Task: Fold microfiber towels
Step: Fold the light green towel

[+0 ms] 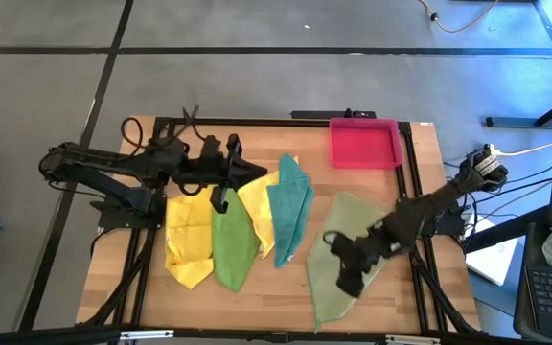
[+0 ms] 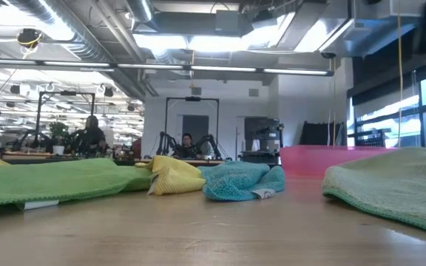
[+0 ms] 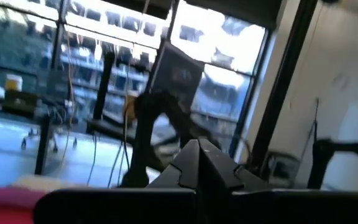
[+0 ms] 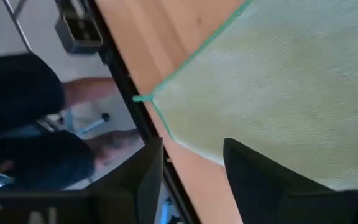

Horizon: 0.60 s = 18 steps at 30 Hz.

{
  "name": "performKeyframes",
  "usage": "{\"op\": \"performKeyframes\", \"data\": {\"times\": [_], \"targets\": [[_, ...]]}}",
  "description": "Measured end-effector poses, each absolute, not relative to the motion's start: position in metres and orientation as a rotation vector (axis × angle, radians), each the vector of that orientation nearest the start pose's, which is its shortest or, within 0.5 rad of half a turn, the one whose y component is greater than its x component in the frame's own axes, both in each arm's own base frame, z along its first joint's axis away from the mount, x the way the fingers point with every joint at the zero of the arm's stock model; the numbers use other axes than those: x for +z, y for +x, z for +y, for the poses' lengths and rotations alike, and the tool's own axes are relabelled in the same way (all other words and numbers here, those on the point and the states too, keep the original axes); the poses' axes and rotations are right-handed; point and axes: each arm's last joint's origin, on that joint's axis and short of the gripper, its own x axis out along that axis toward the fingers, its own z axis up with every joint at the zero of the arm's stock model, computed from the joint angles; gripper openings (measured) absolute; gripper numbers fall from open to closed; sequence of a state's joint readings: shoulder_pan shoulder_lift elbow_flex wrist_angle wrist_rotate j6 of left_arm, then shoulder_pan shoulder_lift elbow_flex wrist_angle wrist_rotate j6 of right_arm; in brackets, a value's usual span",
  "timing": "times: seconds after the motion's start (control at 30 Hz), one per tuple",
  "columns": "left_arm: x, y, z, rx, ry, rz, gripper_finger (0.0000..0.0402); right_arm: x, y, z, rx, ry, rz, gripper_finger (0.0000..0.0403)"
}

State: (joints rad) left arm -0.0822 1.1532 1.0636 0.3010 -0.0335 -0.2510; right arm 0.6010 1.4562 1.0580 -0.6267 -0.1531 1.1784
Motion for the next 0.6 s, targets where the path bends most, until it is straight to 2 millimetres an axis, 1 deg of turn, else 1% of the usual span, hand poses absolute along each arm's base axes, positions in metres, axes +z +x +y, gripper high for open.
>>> {"op": "performKeyframes", "data": {"times": [0.07, 0.13, 0.2, 0.3, 0.37, 0.47, 0.6], "targets": [[0.408, 0.255, -0.022, -0.096, -0.233, -0.149, 0.0000, 0.237, 0.231, 0.180, 0.003, 0.745, 1.277, 0.0171], [0.418, 0.252, -0.027, -0.107, -0.179, -0.113, 0.0000, 0.229, 0.226, 0.192, 0.004, 0.702, 1.303, 0.0171], [0.428, 0.250, -0.030, -0.079, -0.119, -0.066, 0.0000, 0.220, 0.222, 0.202, 0.016, 0.657, 1.336, 0.0171], [0.440, 0.253, -0.035, -0.011, -0.064, 0.028, 0.0000, 0.205, 0.219, 0.218, 0.037, 0.605, 1.369, 0.0171], [0.446, 0.259, -0.038, 0.012, -0.064, 0.084, 0.0000, 0.196, 0.218, 0.228, 0.065, 0.583, 1.373, 0.0171], [0.447, 0.272, -0.045, 0.005, -0.097, 0.169, 0.0000, 0.182, 0.219, 0.242, 0.151, 0.499, 1.365, 0.0171], [0.440, 0.290, -0.059, -0.022, -0.107, 0.259, 0.0000, 0.162, 0.220, 0.249, 0.208, 0.357, 1.369, 0.0171]]}}
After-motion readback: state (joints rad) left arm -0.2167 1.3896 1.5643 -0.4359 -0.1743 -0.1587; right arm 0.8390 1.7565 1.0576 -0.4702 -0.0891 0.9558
